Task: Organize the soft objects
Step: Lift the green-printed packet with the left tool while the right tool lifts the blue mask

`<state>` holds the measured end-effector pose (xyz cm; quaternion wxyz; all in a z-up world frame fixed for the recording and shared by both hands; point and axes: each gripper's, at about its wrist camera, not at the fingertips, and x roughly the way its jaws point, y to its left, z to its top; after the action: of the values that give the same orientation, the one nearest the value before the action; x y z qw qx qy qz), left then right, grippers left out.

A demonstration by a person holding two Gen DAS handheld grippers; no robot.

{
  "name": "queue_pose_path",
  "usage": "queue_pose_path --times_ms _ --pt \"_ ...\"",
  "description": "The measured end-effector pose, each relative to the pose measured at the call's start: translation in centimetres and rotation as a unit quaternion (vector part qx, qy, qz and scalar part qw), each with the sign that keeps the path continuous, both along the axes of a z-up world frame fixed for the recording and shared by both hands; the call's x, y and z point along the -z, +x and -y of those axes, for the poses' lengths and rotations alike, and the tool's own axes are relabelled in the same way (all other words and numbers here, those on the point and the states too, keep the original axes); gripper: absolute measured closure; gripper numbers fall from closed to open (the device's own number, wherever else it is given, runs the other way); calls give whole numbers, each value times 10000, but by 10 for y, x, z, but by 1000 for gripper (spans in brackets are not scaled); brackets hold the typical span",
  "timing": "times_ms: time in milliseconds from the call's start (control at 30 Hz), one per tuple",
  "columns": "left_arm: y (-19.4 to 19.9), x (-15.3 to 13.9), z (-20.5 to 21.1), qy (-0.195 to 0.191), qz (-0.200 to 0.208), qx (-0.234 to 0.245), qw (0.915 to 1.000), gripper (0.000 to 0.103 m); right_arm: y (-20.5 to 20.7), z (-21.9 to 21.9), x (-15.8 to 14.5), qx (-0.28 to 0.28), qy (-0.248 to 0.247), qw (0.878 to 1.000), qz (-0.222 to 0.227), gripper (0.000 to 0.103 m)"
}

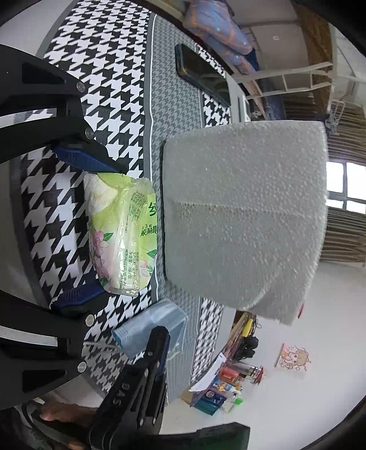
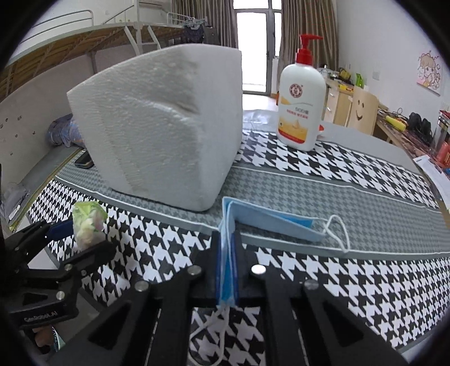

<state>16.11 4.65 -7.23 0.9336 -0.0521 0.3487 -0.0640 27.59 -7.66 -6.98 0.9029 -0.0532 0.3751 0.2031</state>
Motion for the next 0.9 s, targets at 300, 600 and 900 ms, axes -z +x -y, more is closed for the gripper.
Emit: queue_pose_path --times_ms 300,600,900 --pt "-3 -3 -5 17 79 -61 9999 32 18 -10 -2 -19 -151 9999 -71 93" --pt "9 -5 -7 -26 69 28 10000 32 30 -20 8 -34 -396 9991 -137 59" --pt "21 1 -5 -87 -25 158 9998 32 45 -18 18 103 -365 9988 -322 65"
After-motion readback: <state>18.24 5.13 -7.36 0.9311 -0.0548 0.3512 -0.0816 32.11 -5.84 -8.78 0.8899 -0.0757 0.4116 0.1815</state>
